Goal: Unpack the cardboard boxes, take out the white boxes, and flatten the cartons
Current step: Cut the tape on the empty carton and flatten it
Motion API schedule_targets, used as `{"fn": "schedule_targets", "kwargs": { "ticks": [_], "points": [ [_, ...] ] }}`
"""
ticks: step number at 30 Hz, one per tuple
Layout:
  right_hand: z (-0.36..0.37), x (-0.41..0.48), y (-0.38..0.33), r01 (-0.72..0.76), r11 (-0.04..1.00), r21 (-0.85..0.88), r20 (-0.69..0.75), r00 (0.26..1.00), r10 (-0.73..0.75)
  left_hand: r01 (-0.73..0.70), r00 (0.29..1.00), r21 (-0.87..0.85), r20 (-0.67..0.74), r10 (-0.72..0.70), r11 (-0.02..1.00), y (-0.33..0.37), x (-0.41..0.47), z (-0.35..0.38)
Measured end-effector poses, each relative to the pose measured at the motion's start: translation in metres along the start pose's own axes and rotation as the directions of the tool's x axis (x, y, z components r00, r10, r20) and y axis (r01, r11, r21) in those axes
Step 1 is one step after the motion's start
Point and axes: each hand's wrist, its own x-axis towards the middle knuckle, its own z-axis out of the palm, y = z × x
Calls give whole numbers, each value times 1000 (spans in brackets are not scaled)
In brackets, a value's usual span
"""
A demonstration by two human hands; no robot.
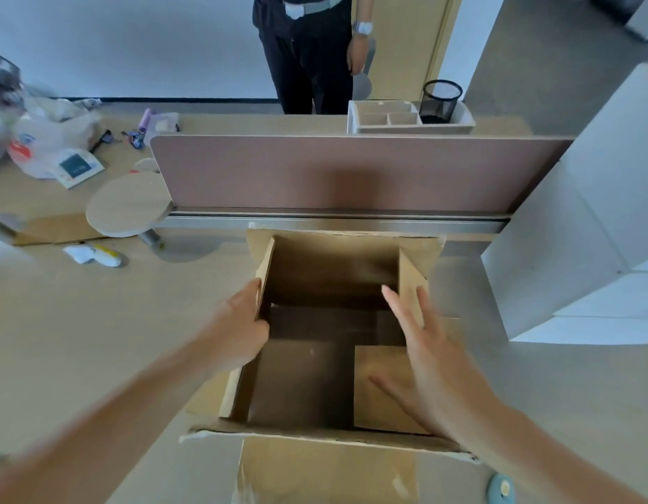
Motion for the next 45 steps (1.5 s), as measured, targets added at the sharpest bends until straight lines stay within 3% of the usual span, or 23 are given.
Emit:
{"fn": "schedule_targets", "kwargs": {
  "ticks": [4, 6, 10, 14, 17, 20, 23, 26, 28, 32, 34, 37, 40, 45],
  "points": [
    [-3, 12, -1, 167, 944, -286, 144, 981, -130, -37, 999, 5, -13, 37, 999, 6, -1, -3],
    [-15, 23, -3, 291, 891, -348, 214, 950, -227, -51, 998, -22, -41, 50, 998, 3, -2, -6],
    [-17, 42, -22, 633, 733, -250, 481, 738, -473, -48, 997, -17, -65, 47, 999, 1, -3, -2],
    [3, 53, -43, 718, 633, -288, 722, 597, -349, -36, 998, -28, -56, 35, 999, 1, 0, 2],
    [14, 53, -45, 723, 593, -355, 789, 572, -225, -43, 997, -32, -66, 40, 999, -2, 4, 4],
    [8, 46, -31, 635, 698, -331, 693, 666, -277, -46, 997, -51, -65, 43, 998, -5, 6, 3],
    [-9, 39, -23, 507, 822, -258, 502, 798, -334, -40, 997, -53, -74, 36, 998, -3, 5, 2],
    [-21, 25, -19, 409, 878, -250, 262, 901, -346, -31, 997, -37, -68, 28, 999, -1, 5, 2],
    [-28, 14, -13, 332, 918, -215, 106, 943, -316, -39, 998, -23, -57, 37, 999, 0, 4, 2],
    [-42, -5, 3, 115, 993, -17, -116, 986, -116, -56, 995, 8, -78, 57, 998, 0, -1, -1],
    [-47, -12, 10, -12, 999, 46, -110, 994, 17, -93, 989, 26, -113, 95, 995, 1, -4, -2],
    [-62, -16, 12, -226, 965, 129, 93, 972, 215, -253, 951, 55, -170, 259, 966, 3, -13, -5],
    [-77, -14, 11, -255, 953, 163, 159, 960, 230, -402, 887, 86, -213, 411, 912, 1, -21, -5],
    [-95, -10, 14, -364, 921, 139, 192, 922, 335, -274, 934, 163, -188, 303, 948, -10, -26, -17]
  ]
}}
